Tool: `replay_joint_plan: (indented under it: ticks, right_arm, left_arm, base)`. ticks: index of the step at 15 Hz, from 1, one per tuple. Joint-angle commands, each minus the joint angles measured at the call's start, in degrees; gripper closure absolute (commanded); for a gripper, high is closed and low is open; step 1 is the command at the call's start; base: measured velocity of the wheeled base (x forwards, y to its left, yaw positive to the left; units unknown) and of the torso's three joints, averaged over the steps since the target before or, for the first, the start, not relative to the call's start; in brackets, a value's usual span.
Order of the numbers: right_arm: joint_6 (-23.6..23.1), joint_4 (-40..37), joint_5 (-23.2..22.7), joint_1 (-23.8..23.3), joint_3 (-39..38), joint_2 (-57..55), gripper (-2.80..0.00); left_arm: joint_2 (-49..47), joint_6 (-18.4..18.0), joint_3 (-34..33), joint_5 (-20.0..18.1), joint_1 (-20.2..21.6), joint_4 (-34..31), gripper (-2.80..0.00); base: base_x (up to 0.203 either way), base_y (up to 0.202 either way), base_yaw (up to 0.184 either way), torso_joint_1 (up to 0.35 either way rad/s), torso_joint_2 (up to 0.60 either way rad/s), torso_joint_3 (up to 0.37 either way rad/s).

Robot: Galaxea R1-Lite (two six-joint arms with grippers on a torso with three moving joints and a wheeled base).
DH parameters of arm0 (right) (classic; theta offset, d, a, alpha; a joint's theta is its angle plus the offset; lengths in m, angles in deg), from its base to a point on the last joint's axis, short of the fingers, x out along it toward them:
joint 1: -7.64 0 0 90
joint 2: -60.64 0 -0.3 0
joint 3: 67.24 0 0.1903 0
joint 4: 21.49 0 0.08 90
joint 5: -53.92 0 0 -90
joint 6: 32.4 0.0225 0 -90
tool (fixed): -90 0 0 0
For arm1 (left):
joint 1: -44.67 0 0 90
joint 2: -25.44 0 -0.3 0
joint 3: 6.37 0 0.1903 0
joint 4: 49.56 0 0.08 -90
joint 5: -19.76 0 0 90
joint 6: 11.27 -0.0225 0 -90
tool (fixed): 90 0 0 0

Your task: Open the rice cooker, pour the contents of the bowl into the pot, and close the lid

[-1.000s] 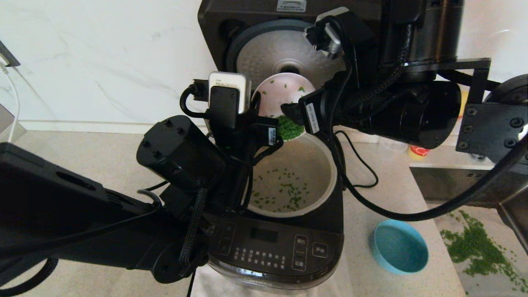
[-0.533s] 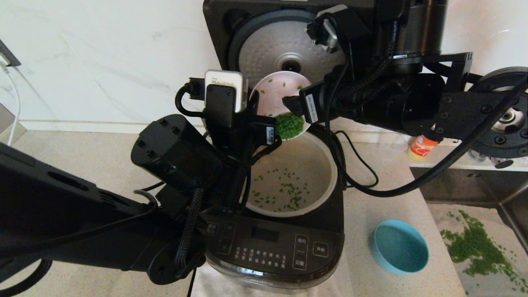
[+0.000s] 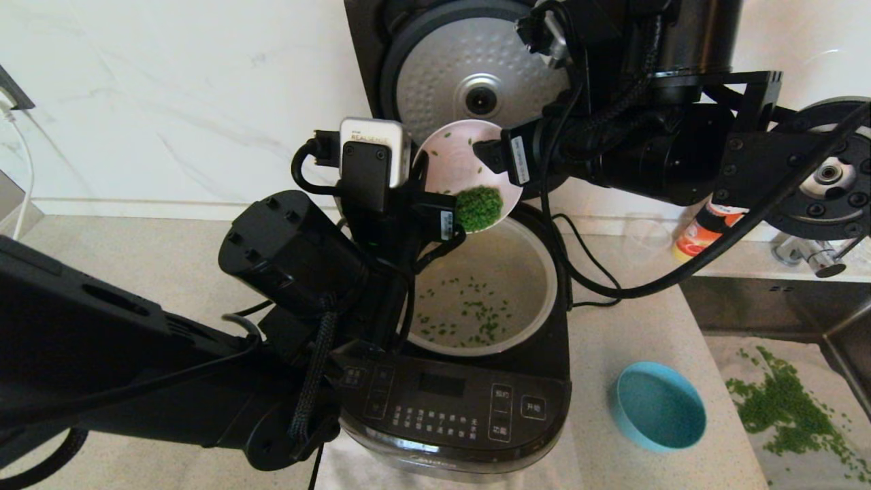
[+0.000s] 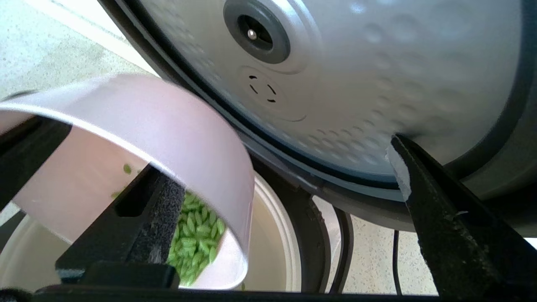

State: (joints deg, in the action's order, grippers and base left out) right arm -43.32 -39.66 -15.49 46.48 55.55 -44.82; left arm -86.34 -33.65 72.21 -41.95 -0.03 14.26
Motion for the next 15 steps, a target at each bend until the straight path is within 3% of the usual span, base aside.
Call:
replay_joint_plan:
  ticks: [1,5,6,15]
  right_arm:
    - [-0.08,-0.09,0.06,0.36,-0.1,-0.18,-2.8]
    - [0.19,0.0,-0.02,0.36,-0.36,-0.54,-2.8]
    - [0.3,-0.03,-0.02,0.34,-0.37,-0.54,0.0]
    - [0.36,-0.09,0.06,0.62,-1.25,0.86,0.0]
  left_arm:
    - [-0.2,-0.12,0.07,0.19,-0.03,0.48,0.0]
    - [0.07,-0.12,0.07,0.19,-0.03,0.48,0.0]
    - [0.07,-0.12,0.07,0.28,-0.03,0.48,0.0]
    - [0.07,-0.12,0.07,0.63,-0.03,0.48,0.0]
  base:
    - [0.0,0.0,0.0,0.0,0.0,0.0]
    - [0.0,0.0,0.0,0.0,0.0,0.0]
    - [0.0,0.0,0.0,0.0,0.0,0.0]
    - [0.0,0.0,0.0,0.0,0.0,0.0]
